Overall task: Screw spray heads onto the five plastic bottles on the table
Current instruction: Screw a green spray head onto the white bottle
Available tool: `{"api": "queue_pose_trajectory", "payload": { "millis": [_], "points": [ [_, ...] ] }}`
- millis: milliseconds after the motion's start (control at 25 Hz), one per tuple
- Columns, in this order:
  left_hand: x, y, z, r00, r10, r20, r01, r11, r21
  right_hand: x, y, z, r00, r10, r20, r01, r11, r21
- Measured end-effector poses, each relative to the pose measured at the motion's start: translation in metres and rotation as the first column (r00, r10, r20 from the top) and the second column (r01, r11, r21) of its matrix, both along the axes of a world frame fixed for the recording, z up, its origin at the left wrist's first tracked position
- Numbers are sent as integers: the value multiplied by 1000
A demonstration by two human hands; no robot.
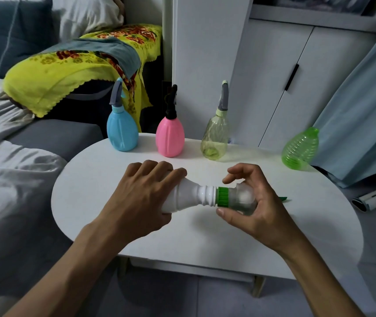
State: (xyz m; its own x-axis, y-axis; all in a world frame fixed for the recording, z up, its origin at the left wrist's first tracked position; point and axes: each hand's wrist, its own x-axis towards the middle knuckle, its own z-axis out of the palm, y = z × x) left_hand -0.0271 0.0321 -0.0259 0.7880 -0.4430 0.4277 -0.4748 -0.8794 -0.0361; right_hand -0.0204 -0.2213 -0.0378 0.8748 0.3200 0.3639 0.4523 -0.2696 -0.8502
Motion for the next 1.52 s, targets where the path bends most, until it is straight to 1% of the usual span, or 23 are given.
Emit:
{"api": "queue_pose_trajectory", "payload": {
  "millis": [80, 200, 400, 560, 760, 840, 960, 1160, 1240, 1360, 1520],
  "points": [
    [1, 0, 1, 1000, 2, 4, -2, 1000, -2, 0, 0, 0, 1000, 12, -26, -12, 1000, 28],
    [-1, -1, 0, 1000, -10, 9, 10, 1000, 2, 1, -1, 0, 996, -41, -82, 44, 999, 32],
    [-1, -1, 2, 1000, -1, 10, 1, 1000, 5, 0, 0, 0, 1000, 15, -17, -15, 999, 37],
    [-2, -2, 1, 1000, -11, 10, 11, 1000, 8, 1, 0, 0, 995, -28, -98, 34, 998, 55],
    [0, -1, 0, 1000, 2, 18, -2, 1000, 6, 1, 0, -3, 999, 15, -43, -14, 999, 41],
    [0, -1, 0, 1000, -1, 19, 1, 1000, -1, 1, 0, -3, 997, 12, -77, -7, 998, 64],
    [0, -3, -2, 1000, -13, 15, 13, 1000, -1, 2, -1, -3, 993, -37, -110, 44, 997, 58],
    [1, -1, -1, 1000, 4, 14, -4, 1000, 8, 2, 0, -3, 996, 23, -81, -17, 998, 66],
    [1, -2, -1, 1000, 0, 12, 0, 1000, 4, 2, -1, -3, 995, 6, -100, 1, 998, 71],
    [0, -4, -1, 1000, -8, 2, 8, 1000, 0, 3, -2, -4, 992, -62, -109, 68, 997, 48],
    [1, -2, -1, 1000, 4, 3, -4, 1000, 2, 2, 0, -3, 996, 22, -84, -15, 996, 89]
  ]
}}
